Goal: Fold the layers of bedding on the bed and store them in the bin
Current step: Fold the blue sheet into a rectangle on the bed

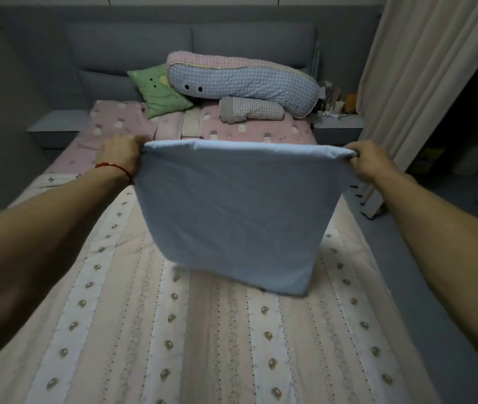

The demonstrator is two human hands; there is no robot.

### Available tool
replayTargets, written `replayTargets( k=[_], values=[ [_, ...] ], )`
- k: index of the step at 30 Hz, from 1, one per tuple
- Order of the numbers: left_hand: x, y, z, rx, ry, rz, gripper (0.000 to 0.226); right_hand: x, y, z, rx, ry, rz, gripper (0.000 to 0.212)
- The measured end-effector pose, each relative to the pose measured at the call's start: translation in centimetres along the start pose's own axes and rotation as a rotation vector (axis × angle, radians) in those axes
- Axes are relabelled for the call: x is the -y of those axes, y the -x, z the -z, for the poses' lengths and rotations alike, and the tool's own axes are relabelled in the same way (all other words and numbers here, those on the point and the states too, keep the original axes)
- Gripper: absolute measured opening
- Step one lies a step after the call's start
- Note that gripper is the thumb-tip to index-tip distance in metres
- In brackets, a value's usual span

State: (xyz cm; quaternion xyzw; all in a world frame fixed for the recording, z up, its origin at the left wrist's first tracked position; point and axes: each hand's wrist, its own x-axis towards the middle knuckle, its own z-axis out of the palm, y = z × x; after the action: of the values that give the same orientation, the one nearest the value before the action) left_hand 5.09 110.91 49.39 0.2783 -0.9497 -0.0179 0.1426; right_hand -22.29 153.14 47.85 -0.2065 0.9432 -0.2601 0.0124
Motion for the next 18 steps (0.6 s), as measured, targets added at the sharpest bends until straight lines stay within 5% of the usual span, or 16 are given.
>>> replayTargets(
  k=[6,18],
  values=[
    [-0.6,7.0,-4.5,-0.132,0.104,-0.021,0.035,-2.5,3.4,-3.0,-0.094,-0.033,0.074,0.036],
    [5.2,33.3,-25.5,0.613,0.119,0.275,0.049,-17.7,24.0,-23.3,0.517,0.074,-0.174,0.031]
  ],
)
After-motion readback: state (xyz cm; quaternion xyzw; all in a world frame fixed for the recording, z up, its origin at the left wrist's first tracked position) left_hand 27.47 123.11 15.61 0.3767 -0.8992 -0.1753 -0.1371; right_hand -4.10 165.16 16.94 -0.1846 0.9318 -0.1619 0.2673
